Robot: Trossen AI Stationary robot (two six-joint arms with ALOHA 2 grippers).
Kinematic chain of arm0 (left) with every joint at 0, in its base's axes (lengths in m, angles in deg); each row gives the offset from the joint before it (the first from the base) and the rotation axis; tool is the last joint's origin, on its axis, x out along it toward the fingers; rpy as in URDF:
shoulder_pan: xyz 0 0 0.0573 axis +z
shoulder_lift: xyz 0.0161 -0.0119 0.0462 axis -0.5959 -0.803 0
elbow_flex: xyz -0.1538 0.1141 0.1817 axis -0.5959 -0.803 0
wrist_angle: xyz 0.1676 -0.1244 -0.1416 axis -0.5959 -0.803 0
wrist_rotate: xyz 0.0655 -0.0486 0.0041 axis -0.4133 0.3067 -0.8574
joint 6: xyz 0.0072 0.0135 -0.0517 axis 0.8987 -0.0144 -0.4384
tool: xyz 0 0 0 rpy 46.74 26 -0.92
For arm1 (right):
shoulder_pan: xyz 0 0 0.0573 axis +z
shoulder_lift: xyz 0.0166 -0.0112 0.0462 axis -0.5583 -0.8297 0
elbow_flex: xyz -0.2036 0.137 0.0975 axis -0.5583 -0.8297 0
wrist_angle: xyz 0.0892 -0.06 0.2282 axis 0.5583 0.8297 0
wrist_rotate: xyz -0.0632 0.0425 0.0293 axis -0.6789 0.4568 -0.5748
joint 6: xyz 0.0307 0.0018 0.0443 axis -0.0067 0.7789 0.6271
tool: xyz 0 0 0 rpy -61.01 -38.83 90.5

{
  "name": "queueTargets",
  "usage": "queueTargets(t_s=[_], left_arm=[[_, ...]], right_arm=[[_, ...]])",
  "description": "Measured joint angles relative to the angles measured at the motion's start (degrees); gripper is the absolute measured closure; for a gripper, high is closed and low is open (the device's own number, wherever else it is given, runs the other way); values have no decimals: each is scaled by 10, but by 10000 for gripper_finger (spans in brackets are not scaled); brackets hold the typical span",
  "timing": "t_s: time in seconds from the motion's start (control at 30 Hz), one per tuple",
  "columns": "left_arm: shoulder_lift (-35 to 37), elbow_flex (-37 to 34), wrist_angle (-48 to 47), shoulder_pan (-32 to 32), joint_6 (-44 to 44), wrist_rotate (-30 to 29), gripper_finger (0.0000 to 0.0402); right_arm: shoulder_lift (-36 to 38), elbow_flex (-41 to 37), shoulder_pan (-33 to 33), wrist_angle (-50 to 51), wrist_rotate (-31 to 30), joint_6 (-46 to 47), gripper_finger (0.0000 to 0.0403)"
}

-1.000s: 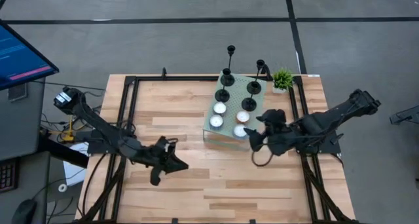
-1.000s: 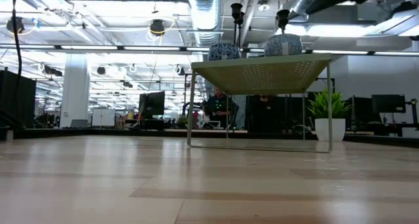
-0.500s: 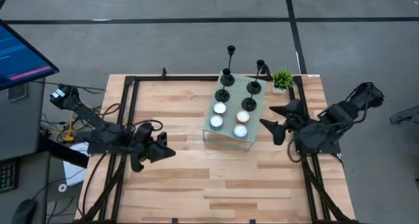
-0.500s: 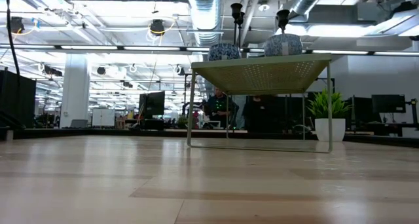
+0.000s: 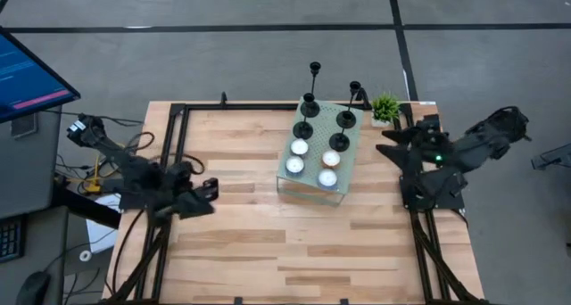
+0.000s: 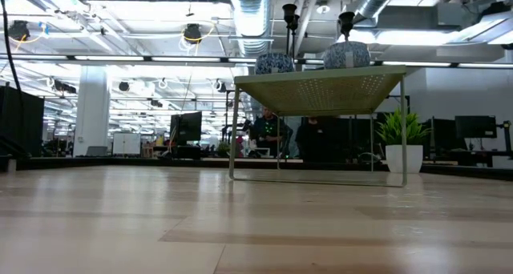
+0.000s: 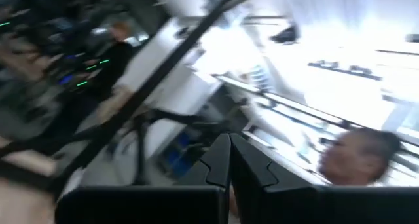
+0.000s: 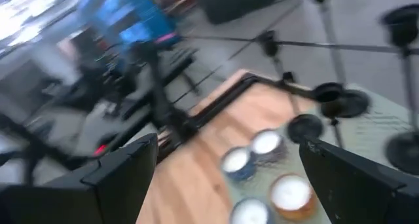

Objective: Pick & Place candle stick holders
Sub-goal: Return to Home Position

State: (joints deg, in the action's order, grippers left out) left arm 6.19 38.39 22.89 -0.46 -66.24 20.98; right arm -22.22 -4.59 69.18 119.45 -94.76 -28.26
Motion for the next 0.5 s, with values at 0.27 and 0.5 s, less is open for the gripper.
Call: queueTargets(t_s=[0.27,0.5], left_arm=[[82,16,11,34,11,157,394],[123,42,11,107,-45,401,394]], right_arm=[[68,0,18,-46,45,-106,40],[124,0,19,-209,110,-406,41]])
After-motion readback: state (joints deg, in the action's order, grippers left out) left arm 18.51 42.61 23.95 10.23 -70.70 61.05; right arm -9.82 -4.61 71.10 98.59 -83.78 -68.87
